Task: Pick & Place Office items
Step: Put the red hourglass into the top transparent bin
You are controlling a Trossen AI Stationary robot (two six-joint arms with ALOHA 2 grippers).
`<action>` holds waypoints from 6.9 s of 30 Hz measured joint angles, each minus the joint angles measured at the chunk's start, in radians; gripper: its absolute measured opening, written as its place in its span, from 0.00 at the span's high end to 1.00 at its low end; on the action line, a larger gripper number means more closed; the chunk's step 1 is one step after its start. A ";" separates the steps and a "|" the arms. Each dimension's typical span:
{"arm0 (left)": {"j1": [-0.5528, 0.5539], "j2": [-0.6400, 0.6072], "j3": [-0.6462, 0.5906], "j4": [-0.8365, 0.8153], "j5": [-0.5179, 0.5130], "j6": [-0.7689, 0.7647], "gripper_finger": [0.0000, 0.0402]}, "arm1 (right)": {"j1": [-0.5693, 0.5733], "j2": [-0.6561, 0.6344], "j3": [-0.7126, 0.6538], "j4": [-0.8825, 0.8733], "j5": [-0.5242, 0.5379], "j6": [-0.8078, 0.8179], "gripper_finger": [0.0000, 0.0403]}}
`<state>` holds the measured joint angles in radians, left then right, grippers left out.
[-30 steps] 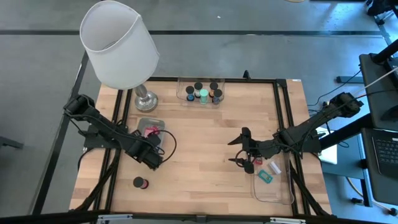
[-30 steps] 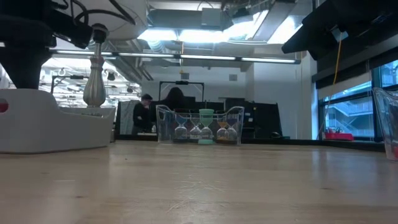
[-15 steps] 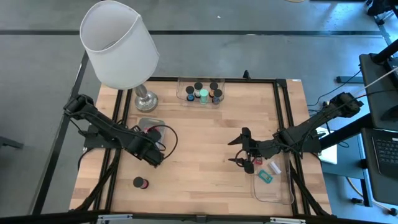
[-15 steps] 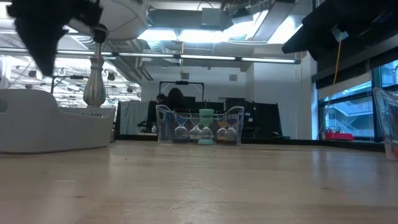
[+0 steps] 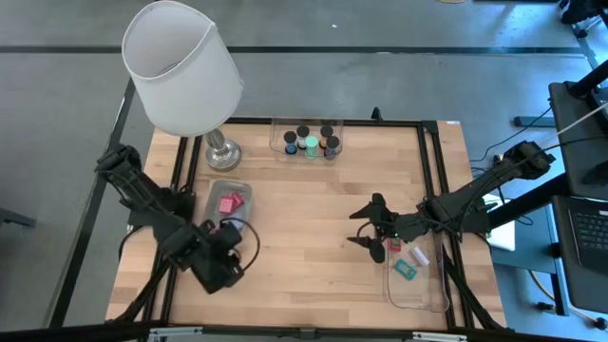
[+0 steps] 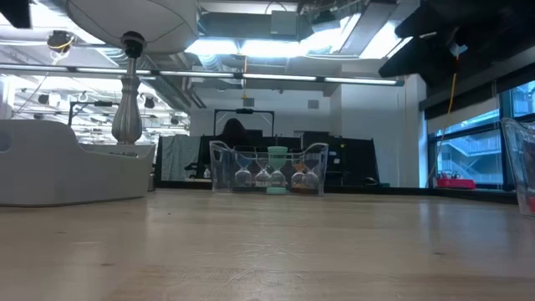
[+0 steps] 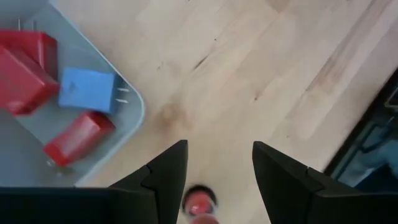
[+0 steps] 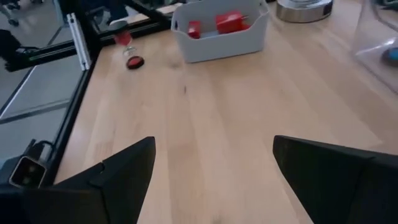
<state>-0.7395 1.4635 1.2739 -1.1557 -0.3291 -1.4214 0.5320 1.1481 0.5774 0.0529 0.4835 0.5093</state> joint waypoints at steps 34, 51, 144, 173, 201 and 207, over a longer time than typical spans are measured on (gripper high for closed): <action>-0.147 0.001 0.000 0.068 -0.203 -0.140 0.57 | -0.046 -0.464 -0.286 0.002 -0.071 -0.163 0.19; -0.173 0.074 -0.007 0.349 -0.245 0.213 0.49 | -0.046 -0.457 -0.317 -0.001 -0.084 -0.128 0.19; -0.131 0.299 -0.006 -0.012 0.351 -0.312 0.50 | -0.046 -0.457 -0.317 -0.001 -0.081 -0.131 0.19; 0.188 0.301 0.113 0.165 -0.134 0.376 0.50 | -0.046 -0.456 -0.317 -0.001 -0.082 -0.128 0.19; 0.816 0.301 0.113 0.591 -0.301 1.014 0.50 | -0.046 -0.456 -0.317 -0.001 -0.082 -0.129 0.19; 0.912 0.301 0.109 0.571 -0.248 1.035 0.50 | -0.046 -0.456 -0.317 -0.001 -0.082 -0.131 0.19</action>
<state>0.1728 1.7641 1.3830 -0.5851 -0.5771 -0.3866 0.4862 0.6918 0.2607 0.0517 0.4019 0.3779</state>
